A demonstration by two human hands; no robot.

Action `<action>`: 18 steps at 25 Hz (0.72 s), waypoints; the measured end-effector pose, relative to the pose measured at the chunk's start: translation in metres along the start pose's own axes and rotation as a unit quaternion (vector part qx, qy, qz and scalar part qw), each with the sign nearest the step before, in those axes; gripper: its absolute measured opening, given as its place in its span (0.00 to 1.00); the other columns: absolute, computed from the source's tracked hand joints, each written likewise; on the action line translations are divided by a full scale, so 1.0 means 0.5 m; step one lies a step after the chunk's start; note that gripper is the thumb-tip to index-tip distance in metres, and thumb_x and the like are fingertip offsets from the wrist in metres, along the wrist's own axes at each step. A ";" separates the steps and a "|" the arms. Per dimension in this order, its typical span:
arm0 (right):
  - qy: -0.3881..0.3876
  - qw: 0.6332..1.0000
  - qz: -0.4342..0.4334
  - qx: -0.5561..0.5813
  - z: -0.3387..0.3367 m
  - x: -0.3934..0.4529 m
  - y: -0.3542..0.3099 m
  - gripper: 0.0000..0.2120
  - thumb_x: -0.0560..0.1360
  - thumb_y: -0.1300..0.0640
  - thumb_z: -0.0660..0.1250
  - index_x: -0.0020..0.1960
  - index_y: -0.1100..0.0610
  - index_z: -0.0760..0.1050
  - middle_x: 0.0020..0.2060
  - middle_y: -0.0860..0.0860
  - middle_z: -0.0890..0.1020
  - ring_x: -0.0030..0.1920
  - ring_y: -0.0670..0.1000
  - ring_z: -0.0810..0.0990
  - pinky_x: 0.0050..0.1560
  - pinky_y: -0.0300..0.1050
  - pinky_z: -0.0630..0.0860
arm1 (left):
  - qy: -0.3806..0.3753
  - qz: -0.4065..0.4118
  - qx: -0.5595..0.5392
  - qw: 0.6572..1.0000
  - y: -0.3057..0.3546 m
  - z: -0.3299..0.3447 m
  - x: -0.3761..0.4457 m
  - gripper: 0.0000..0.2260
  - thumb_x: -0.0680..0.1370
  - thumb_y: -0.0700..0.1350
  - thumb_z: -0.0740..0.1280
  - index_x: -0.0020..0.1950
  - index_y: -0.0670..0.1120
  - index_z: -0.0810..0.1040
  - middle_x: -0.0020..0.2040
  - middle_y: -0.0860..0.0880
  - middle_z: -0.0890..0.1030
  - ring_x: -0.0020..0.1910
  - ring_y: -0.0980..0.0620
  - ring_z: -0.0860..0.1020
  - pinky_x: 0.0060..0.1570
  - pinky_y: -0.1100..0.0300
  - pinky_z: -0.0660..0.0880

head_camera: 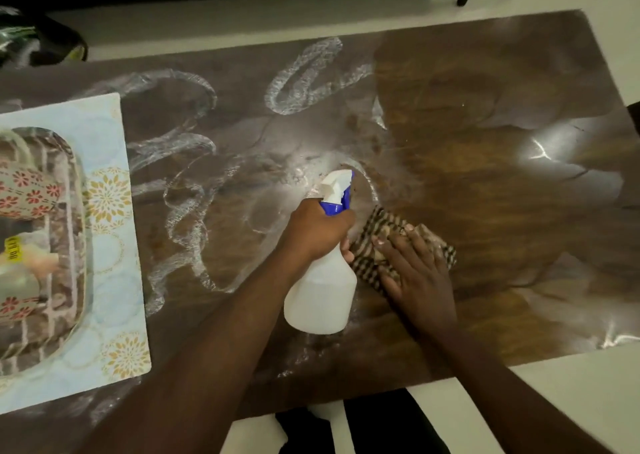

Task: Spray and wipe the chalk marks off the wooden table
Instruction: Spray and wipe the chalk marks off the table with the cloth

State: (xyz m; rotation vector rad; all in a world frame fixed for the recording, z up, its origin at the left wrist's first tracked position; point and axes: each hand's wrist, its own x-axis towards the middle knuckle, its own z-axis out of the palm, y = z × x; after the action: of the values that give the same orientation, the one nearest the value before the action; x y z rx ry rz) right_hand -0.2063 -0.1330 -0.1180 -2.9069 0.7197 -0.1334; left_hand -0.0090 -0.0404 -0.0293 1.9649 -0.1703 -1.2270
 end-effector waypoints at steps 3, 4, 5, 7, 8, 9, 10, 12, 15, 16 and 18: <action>0.035 0.987 0.157 0.008 0.012 0.158 0.002 0.23 0.76 0.45 0.55 0.69 0.49 0.69 0.70 0.50 0.70 0.73 0.53 0.60 0.69 0.59 0.57 | 0.002 -0.002 -0.005 1.000 0.049 0.004 0.039 0.05 0.75 0.42 0.66 0.40 0.41 0.77 0.24 0.46 0.78 0.27 0.43 0.83 0.35 0.54 0.81; 0.027 0.986 0.162 0.019 0.020 0.199 -0.019 0.23 0.76 0.44 0.54 0.69 0.49 0.69 0.70 0.50 0.70 0.73 0.54 0.60 0.69 0.59 0.55 | 0.012 0.000 0.003 1.000 0.066 0.007 0.055 0.06 0.74 0.41 0.66 0.38 0.41 0.76 0.23 0.46 0.78 0.27 0.44 0.82 0.34 0.54 0.80; 0.009 0.990 0.136 0.032 0.029 0.219 -0.041 0.24 0.76 0.44 0.53 0.69 0.50 0.69 0.70 0.50 0.69 0.74 0.54 0.59 0.69 0.59 0.55 | 0.023 0.001 0.013 1.000 0.076 0.008 0.073 0.08 0.74 0.41 0.66 0.35 0.42 0.75 0.23 0.46 0.78 0.26 0.44 0.82 0.34 0.55 0.80; -0.025 0.999 0.028 0.033 0.036 0.211 -0.038 0.24 0.77 0.43 0.51 0.70 0.50 0.68 0.70 0.50 0.69 0.74 0.54 0.60 0.70 0.58 0.55 | 0.035 -0.003 0.016 0.999 0.095 0.010 0.102 0.08 0.73 0.43 0.67 0.34 0.43 0.75 0.24 0.45 0.78 0.28 0.43 0.82 0.37 0.52 0.81; -0.027 0.999 -0.028 0.020 0.031 0.199 -0.013 0.24 0.77 0.43 0.52 0.70 0.49 0.67 0.70 0.50 0.70 0.73 0.54 0.60 0.71 0.58 0.56 | 0.040 -0.011 0.015 0.999 0.106 0.009 0.115 0.07 0.71 0.45 0.68 0.35 0.43 0.76 0.26 0.44 0.79 0.31 0.41 0.83 0.39 0.49 0.82; -0.025 0.997 -0.069 0.007 0.021 0.190 0.020 0.24 0.76 0.43 0.54 0.70 0.49 0.67 0.69 0.50 0.71 0.73 0.54 0.62 0.71 0.57 0.56 | 0.042 -0.018 0.015 0.999 0.114 0.006 0.128 0.07 0.70 0.46 0.68 0.37 0.43 0.78 0.28 0.43 0.80 0.33 0.39 0.84 0.40 0.47 0.82; -0.015 0.997 -0.081 0.000 0.011 0.195 0.053 0.24 0.76 0.44 0.55 0.70 0.48 0.66 0.69 0.50 0.71 0.72 0.53 0.62 0.70 0.57 0.56 | 0.039 -0.027 0.012 0.999 0.122 0.002 0.136 0.07 0.71 0.46 0.69 0.40 0.42 0.79 0.29 0.43 0.80 0.32 0.40 0.84 0.36 0.48 0.82; 0.004 1.000 -0.015 0.003 0.007 0.252 0.099 0.25 0.75 0.44 0.55 0.70 0.48 0.66 0.69 0.50 0.72 0.72 0.53 0.61 0.70 0.56 0.53 | 0.026 -0.045 -0.014 0.999 0.139 0.001 0.154 0.06 0.75 0.42 0.68 0.43 0.40 0.78 0.25 0.45 0.78 0.26 0.44 0.82 0.28 0.56 0.79; 0.029 0.994 0.101 0.041 0.019 0.399 0.049 0.25 0.75 0.44 0.53 0.69 0.50 0.68 0.69 0.52 0.71 0.73 0.55 0.61 0.70 0.59 0.52 | 0.019 -0.044 -0.027 0.998 0.171 -0.010 0.173 0.04 0.76 0.40 0.67 0.43 0.40 0.78 0.23 0.46 0.77 0.25 0.46 0.81 0.27 0.58 0.78; 0.030 0.992 0.107 0.062 0.028 0.442 0.017 0.25 0.75 0.44 0.52 0.70 0.50 0.68 0.69 0.52 0.71 0.73 0.56 0.61 0.70 0.59 0.52 | 0.031 -0.035 -0.030 0.998 0.180 -0.022 0.189 0.04 0.75 0.40 0.67 0.41 0.41 0.79 0.24 0.46 0.77 0.25 0.45 0.81 0.28 0.57 0.79; 0.020 0.997 0.038 0.070 0.030 0.460 -0.007 0.25 0.76 0.43 0.53 0.69 0.51 0.69 0.68 0.52 0.72 0.72 0.56 0.63 0.70 0.58 0.52 | 0.050 -0.033 -0.051 0.997 0.177 -0.048 0.211 0.06 0.74 0.38 0.67 0.38 0.41 0.79 0.24 0.45 0.76 0.24 0.45 0.79 0.33 0.52 0.81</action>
State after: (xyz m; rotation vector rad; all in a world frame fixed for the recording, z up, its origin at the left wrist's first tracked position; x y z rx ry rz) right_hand -0.0002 -0.2364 -0.1202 -2.7466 0.7918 -0.2246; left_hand 0.0903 -0.1386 -0.0372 1.9515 0.0086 -1.1527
